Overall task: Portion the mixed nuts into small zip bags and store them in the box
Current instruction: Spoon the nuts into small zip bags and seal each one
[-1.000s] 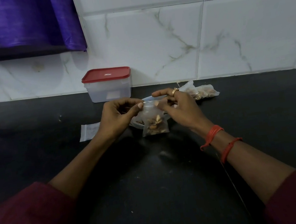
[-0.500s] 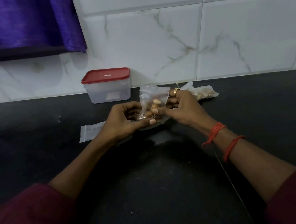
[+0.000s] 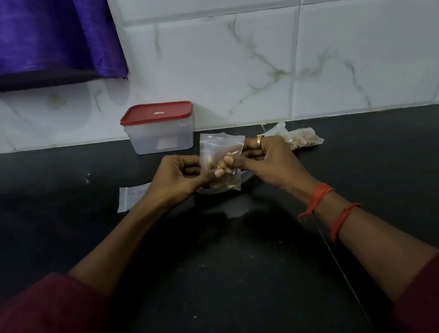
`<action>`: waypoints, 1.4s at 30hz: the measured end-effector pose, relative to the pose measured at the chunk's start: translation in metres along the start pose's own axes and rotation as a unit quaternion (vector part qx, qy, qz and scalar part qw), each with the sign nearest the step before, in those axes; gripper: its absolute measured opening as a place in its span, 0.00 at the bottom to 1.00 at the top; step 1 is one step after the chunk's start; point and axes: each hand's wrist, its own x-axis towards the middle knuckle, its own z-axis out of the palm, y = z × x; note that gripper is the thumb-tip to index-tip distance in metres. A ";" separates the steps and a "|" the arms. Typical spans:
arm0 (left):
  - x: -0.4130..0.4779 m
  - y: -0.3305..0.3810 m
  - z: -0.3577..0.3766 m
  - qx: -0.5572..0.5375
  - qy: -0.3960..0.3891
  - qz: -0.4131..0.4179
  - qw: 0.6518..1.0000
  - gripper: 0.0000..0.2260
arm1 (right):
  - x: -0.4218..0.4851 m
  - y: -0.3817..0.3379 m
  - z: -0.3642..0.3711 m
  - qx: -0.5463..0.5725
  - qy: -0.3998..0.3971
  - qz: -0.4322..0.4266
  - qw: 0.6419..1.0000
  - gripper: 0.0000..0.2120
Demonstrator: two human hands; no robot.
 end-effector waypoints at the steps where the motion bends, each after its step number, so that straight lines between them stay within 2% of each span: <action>1: 0.001 -0.001 0.000 0.001 0.003 -0.001 1.000 0.16 | 0.000 0.000 0.001 0.003 -0.003 0.000 1.000 0.11; 6: 0.001 -0.001 -0.002 -0.006 0.021 0.015 1.000 0.17 | 0.000 0.000 -0.001 -0.004 -0.006 -0.007 1.000 0.11; 9: 0.001 0.002 -0.001 -0.007 0.059 0.050 0.997 0.14 | 0.001 0.003 -0.001 -0.029 -0.016 0.005 0.999 0.09; 12: 0.000 0.003 0.003 0.006 0.064 0.073 0.995 0.09 | 0.001 0.003 0.000 -0.035 -0.037 0.009 0.999 0.12; 14: 0.000 0.004 0.005 0.016 0.056 0.087 0.995 0.07 | 0.000 0.000 0.000 -0.035 -0.024 -0.002 0.999 0.12; 21: 0.001 0.004 0.006 -0.034 0.088 0.098 0.991 0.08 | -0.001 -0.001 -0.001 -0.061 0.018 -0.039 0.997 0.07; 26: 0.000 0.004 0.004 -0.021 0.079 0.123 0.989 0.08 | -0.003 -0.006 0.003 -0.045 -0.002 -0.043 0.998 0.09; 33: 0.001 0.002 0.004 -0.026 0.072 0.101 0.992 0.07 | -0.003 -0.002 0.006 -0.090 0.035 -0.059 0.994 0.08; 42: 0.000 0.005 0.006 0.021 0.072 0.132 0.988 0.09 | -0.004 -0.001 0.005 -0.111 0.048 -0.070 0.990 0.10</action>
